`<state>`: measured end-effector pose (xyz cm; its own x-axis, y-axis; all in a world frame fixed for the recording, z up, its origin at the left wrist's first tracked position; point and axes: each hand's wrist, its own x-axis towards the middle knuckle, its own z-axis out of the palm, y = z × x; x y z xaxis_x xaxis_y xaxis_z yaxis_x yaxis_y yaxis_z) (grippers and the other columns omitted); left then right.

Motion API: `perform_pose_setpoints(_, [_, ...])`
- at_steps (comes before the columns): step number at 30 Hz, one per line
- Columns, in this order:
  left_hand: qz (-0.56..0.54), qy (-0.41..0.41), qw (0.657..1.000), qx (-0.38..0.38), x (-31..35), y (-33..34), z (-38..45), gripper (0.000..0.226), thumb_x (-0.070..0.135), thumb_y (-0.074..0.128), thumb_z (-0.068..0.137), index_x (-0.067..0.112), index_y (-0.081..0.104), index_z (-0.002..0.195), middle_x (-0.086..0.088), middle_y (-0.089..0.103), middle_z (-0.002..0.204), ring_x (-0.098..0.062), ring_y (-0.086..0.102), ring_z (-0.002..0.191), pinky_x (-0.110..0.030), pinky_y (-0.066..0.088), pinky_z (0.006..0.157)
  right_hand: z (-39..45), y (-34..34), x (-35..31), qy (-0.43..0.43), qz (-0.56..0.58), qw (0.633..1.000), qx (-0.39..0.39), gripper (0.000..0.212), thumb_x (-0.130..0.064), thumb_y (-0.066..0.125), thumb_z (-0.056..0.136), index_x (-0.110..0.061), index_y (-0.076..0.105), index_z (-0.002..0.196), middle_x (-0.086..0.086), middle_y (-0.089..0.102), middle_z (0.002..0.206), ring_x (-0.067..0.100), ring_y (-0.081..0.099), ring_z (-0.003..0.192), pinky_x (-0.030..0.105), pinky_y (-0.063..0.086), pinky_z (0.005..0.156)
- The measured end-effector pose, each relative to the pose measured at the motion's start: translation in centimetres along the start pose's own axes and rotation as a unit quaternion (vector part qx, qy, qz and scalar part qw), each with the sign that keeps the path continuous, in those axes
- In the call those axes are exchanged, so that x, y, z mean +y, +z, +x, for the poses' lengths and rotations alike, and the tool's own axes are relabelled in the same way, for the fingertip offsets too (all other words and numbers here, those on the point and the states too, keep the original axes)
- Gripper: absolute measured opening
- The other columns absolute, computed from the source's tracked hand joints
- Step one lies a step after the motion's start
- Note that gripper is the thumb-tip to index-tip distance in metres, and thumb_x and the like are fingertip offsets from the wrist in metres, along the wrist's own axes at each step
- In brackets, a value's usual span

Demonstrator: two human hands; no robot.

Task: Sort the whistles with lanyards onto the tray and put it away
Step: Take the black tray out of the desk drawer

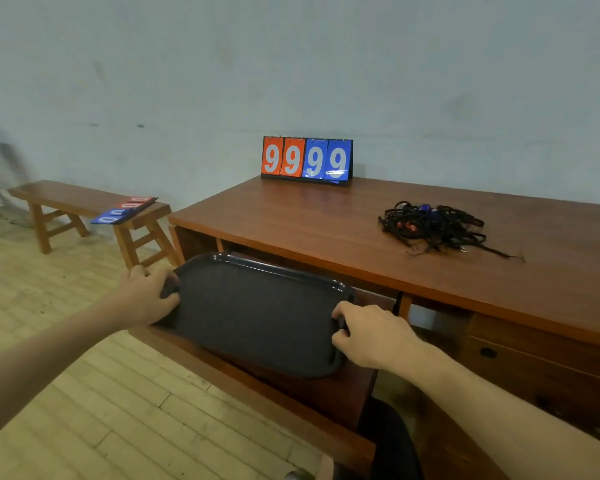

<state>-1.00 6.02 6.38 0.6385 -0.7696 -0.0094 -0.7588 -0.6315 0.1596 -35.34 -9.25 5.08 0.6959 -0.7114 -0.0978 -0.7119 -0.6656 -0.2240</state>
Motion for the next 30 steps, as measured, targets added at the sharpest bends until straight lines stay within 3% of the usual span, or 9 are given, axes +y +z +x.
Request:
perform_pose_setpoints(4, [-0.013, 0.017, 1.000, 0.018, 0.6, -2.4, -1.9, 0.023, 0.037, 0.055, 0.099, 0.031, 0.047, 0.120, -0.011, 0.047, 0.127, -0.032, 0.040, 0.129, -0.048, 0.038, 0.109, -2.1, -2.0, 0.1, -0.002, 0.009, 1.000, 0.024, 0.037, -0.041, 0.047, 0.099, -0.030, 0.047, 0.134, -0.003, 0.065, 0.109, 0.019, 0.064, 0.090, 0.042, 0.058, 0.081])
perform_pose_setpoints(8, [-0.019, 0.055, 0.997, 0.045, 2.6, -4.5, -3.5, 0.019, 0.044, 0.055, 0.095, 0.040, 0.046, 0.112, -0.008, 0.053, 0.121, -0.027, 0.051, 0.112, -0.047, 0.047, 0.101, -4.3, -4.1, 2.2, 0.010, 0.029, 0.997, 0.067, 0.030, -0.040, 0.048, 0.097, -0.031, 0.050, 0.126, -0.003, 0.065, 0.111, 0.021, 0.064, 0.094, 0.044, 0.058, 0.083])
perform_pose_setpoints(12, [-0.023, 0.112, 0.991, 0.065, 7.3, -5.6, -4.5, 0.022, 0.041, 0.058, 0.095, 0.036, 0.049, 0.115, -0.005, 0.056, 0.116, -0.024, 0.052, 0.107, -0.039, 0.047, 0.093, -6.8, -6.5, 6.1, 0.036, 0.027, 0.993, 0.110, 0.029, -0.035, 0.047, 0.098, -0.032, 0.050, 0.126, -0.001, 0.065, 0.118, 0.022, 0.063, 0.097, 0.044, 0.057, 0.085])
perform_pose_setpoints(16, [-0.028, 0.162, 0.986, 0.028, 13.5, -5.7, -4.8, 0.027, 0.052, 0.056, 0.089, 0.044, 0.047, 0.114, -0.005, 0.058, 0.117, -0.027, 0.052, 0.114, -0.046, 0.047, 0.100, -9.5, -9.0, 11.3, 0.081, 0.019, 0.988, 0.133, 0.027, -0.027, 0.043, 0.103, -0.029, 0.050, 0.129, 0.000, 0.065, 0.117, 0.017, 0.064, 0.091, 0.040, 0.059, 0.082])
perform_pose_setpoints(21, [-0.095, 0.252, 0.963, -0.011, 23.0, -4.9, -4.2, 0.023, 0.039, 0.062, 0.095, 0.041, 0.053, 0.116, 0.000, 0.055, 0.126, -0.017, 0.056, 0.116, -0.034, 0.045, 0.099, -12.6, -11.5, 19.2, 0.172, 0.010, 0.971, 0.166, 0.036, -0.018, 0.037, 0.106, -0.024, 0.048, 0.140, 0.006, 0.062, 0.128, 0.018, 0.062, 0.094, 0.034, 0.057, 0.079])
perform_pose_setpoints(25, [-0.126, 0.310, 0.941, -0.053, 30.5, -2.7, -3.0, 0.030, 0.023, 0.062, 0.095, 0.049, 0.053, 0.108, 0.003, 0.056, 0.132, -0.013, 0.061, 0.108, -0.037, 0.051, 0.099, -14.6, -12.4, 25.7, 0.229, 0.031, 0.953, 0.195, 0.040, -0.012, 0.037, 0.107, -0.023, 0.050, 0.142, 0.009, 0.060, 0.131, 0.017, 0.061, 0.086, 0.026, 0.054, 0.067])
perform_pose_setpoints(30, [-0.165, 0.354, 0.918, -0.062, 40.6, 0.3, -2.1, 0.043, 0.005, 0.056, 0.094, 0.041, 0.056, 0.117, 0.003, 0.057, 0.129, -0.024, 0.066, 0.103, -0.032, 0.056, 0.080, -15.8, -12.8, 33.5, 0.294, 0.089, 0.920, 0.245, 0.044, -0.005, 0.040, 0.103, -0.021, 0.055, 0.141, 0.009, 0.057, 0.140, 0.024, 0.060, 0.112, 0.025, 0.049, 0.080])
